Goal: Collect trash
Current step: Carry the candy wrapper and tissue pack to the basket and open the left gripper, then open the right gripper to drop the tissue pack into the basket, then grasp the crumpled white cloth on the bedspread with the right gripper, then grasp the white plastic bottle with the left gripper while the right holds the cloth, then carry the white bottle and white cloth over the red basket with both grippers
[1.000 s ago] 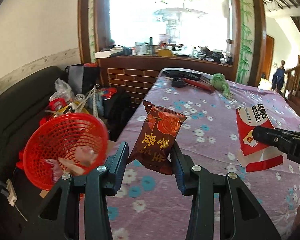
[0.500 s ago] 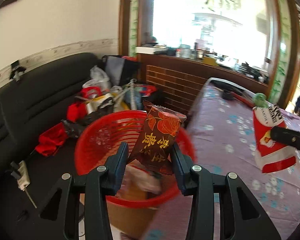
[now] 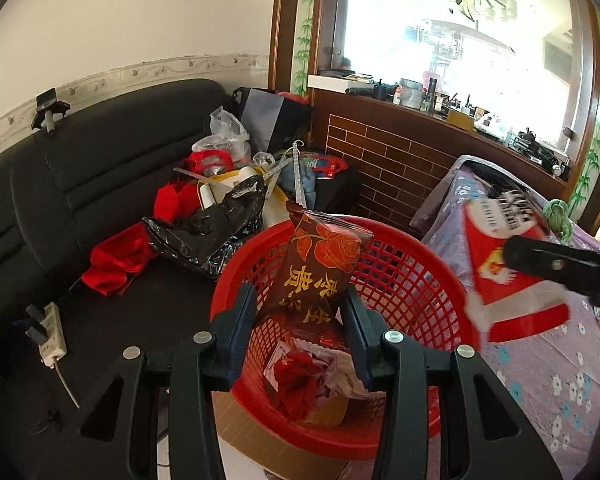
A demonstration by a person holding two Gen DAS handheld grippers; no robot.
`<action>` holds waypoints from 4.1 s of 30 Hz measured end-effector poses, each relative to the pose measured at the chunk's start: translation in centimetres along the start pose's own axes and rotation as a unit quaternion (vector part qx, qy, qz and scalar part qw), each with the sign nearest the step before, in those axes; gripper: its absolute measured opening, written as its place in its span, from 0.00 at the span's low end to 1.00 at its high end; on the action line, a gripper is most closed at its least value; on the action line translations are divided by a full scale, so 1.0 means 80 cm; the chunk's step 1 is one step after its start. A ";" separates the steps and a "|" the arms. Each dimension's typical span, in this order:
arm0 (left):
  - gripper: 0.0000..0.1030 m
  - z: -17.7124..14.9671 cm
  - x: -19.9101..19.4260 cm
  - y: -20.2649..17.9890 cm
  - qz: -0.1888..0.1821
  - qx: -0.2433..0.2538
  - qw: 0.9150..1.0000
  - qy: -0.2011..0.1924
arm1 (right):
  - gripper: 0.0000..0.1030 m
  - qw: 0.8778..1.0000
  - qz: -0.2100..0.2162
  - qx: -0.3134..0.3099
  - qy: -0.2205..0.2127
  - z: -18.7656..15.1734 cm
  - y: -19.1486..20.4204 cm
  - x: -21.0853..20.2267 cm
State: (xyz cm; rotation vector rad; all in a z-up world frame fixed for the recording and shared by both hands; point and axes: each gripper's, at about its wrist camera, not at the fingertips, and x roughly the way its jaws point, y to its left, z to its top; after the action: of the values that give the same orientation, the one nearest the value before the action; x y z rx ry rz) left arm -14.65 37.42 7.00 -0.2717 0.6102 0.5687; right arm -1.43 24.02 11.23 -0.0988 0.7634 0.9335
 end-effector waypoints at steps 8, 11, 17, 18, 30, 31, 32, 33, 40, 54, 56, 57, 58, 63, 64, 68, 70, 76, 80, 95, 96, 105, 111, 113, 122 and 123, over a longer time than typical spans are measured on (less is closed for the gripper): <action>0.67 0.005 -0.009 -0.002 -0.006 -0.007 1.000 -0.012 | 0.44 1.000 0.004 0.024 -0.011 0.006 -0.023 -0.005; 0.67 0.003 -0.015 -0.010 -0.015 -0.006 1.000 -0.010 | 0.45 0.999 0.002 0.044 -0.024 -0.002 -0.049 -0.031; 0.68 -0.004 -0.037 -0.062 -0.046 0.033 0.998 -0.012 | 0.45 0.996 -0.010 0.081 -0.031 -0.034 -0.100 -0.075; 0.69 -0.006 -0.043 -0.075 -0.052 0.043 0.998 -0.013 | 0.45 0.996 -0.015 0.087 -0.032 -0.042 -0.111 -0.084; 0.73 -0.042 -0.081 -0.237 -0.135 0.165 0.977 0.000 | 0.52 0.957 -0.168 0.228 -0.068 -0.106 -0.337 -0.214; 0.73 -0.045 -0.083 -0.248 -0.144 0.172 0.975 0.002 | 0.57 0.950 -0.183 0.244 -0.071 -0.109 -0.358 -0.224; 0.74 -0.048 -0.083 -0.260 -0.153 0.178 0.972 0.006 | 0.66 0.944 -0.197 0.257 -0.070 -0.112 -0.379 -0.230; 0.74 -0.051 -0.085 -0.274 -0.163 0.185 0.969 0.013 | 0.68 0.940 -0.205 0.265 -0.070 -0.113 -0.393 -0.235; 0.77 -0.057 -0.095 -0.330 -0.202 0.225 0.953 0.029 | 0.69 0.933 -0.210 0.290 -0.027 -0.109 -0.457 -0.198; 0.81 -0.034 -0.090 -0.446 -0.266 0.285 0.919 0.062 | 0.21 0.924 -0.216 0.300 -0.097 -0.152 -0.457 -0.267; 0.81 -0.031 -0.083 -0.482 -0.278 0.294 0.912 0.067 | 0.21 0.914 -0.223 0.315 -0.124 -0.168 -0.469 -0.288; 0.81 -0.030 -0.078 -0.497 -0.282 0.298 0.909 0.071 | 0.21 0.912 -0.218 0.323 -0.130 -0.174 -0.477 -0.292; 0.81 -0.029 -0.070 -0.518 -0.288 0.304 0.905 0.076 | 0.21 0.908 -0.212 0.335 -0.134 -0.179 -0.488 -0.297; 0.81 -0.026 -0.017 -0.597 -0.303 0.303 0.897 0.110 | 0.21 0.882 -0.211 0.387 -0.166 -0.203 -0.520 -0.325; 0.81 -0.026 -0.005 -0.611 -0.300 0.303 0.897 0.115 | 0.21 0.879 -0.218 0.388 -0.172 -0.203 -0.522 -0.330; 0.81 -0.024 0.037 -0.659 -0.291 0.312 0.897 0.117 | 0.21 0.865 -0.219 0.411 -0.186 -0.212 -0.533 -0.345; 0.81 -0.023 0.056 -0.676 -0.294 0.312 0.895 0.126 | 0.21 0.863 -0.214 0.418 -0.184 -0.213 -0.537 -0.344; 0.71 -0.034 0.102 -0.708 -0.305 0.327 0.879 0.167 | 0.21 0.859 -0.205 0.431 -0.187 -0.218 -0.541 -0.346; 0.49 -0.047 0.097 -0.709 -0.334 0.341 0.858 0.189 | 0.21 0.857 -0.206 0.434 -0.188 -0.219 -0.542 -0.346; 0.28 -0.092 0.079 -0.699 -0.296 0.358 0.869 0.168 | 0.21 0.866 -0.218 0.413 -0.179 -0.213 -0.537 -0.339; 0.28 -0.093 0.078 -0.692 -0.292 0.353 0.873 0.166 | 0.21 0.867 -0.218 0.410 -0.179 -0.213 -0.536 -0.339; 0.28 -0.083 0.042 -0.596 -0.256 0.284 0.916 0.120 | 0.21 0.915 -0.191 0.329 -0.134 -0.185 -0.498 -0.297; 0.28 -0.080 0.013 -0.544 -0.223 0.259 0.938 0.055 | 0.21 0.949 -0.155 0.258 -0.099 -0.172 -0.454 -0.258; 0.28 -0.076 0.011 -0.534 -0.214 0.247 0.945 0.031 | 0.21 0.954 -0.156 0.240 -0.091 -0.171 -0.444 -0.249; 0.28 -0.071 0.012 -0.520 -0.207 0.238 0.949 0.001 | 0.21 0.959 -0.173 0.211 -0.078 -0.169 -0.433 -0.237; 0.28 -0.071 0.011 -0.521 -0.204 0.241 0.949 -0.004 | 0.21 0.959 -0.173 0.209 -0.079 -0.168 -0.432 -0.238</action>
State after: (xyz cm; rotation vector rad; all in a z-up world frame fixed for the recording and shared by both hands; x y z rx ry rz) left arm 7.34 1.59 5.12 0.0690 0.6443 0.0130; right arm 10.47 -15.43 5.06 0.2072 0.7502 0.4276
